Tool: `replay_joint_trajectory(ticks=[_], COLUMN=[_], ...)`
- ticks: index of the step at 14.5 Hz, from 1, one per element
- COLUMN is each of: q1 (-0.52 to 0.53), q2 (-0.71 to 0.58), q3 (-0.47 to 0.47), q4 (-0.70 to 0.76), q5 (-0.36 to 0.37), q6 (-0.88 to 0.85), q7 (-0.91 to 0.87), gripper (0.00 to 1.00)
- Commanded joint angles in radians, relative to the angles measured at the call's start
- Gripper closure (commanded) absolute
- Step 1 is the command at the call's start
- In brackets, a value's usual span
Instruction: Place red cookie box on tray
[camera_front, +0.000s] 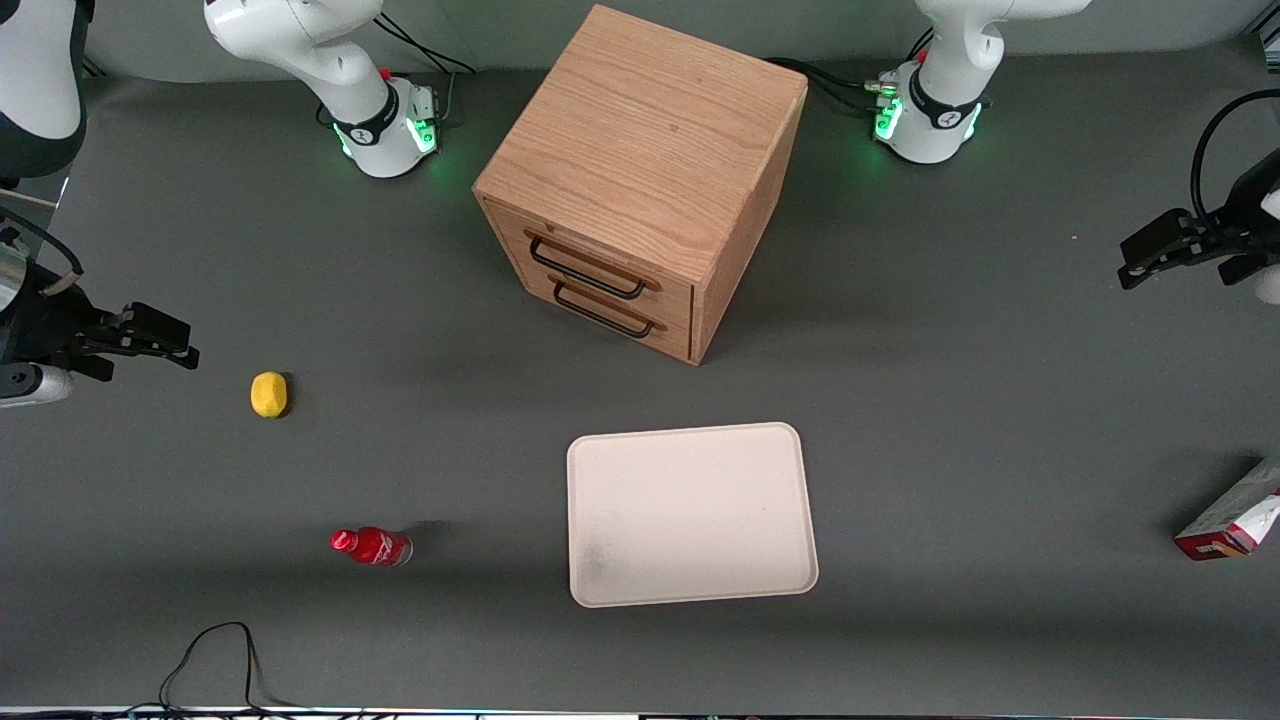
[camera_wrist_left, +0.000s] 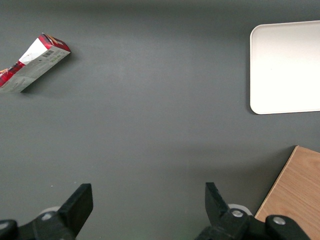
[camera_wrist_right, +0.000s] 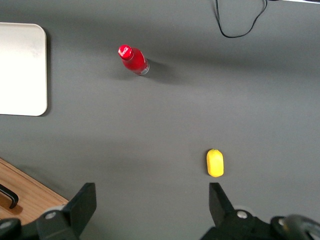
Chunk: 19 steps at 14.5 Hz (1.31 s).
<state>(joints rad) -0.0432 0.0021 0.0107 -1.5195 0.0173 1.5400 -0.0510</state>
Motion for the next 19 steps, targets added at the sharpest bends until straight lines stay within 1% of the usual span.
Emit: replay_joint_trajectory(ticks=[1, 15, 17, 19], q1=[0.009, 0.022, 0.034, 0.083], q2=[-0.004, 0.01, 0.059, 0.131], q3=[-0.009, 0.003, 0.023, 0.032], q4=[0.008, 0.012, 0.042, 0.122], q5=[-0.003, -0.01, -0.007, -0.008], q6=[-0.027, -0.018, -0.009, 0.005], q7=[0.005, 0.008, 0.043, 0.118], gripper=[0.0, 0.0, 0.0, 0.0])
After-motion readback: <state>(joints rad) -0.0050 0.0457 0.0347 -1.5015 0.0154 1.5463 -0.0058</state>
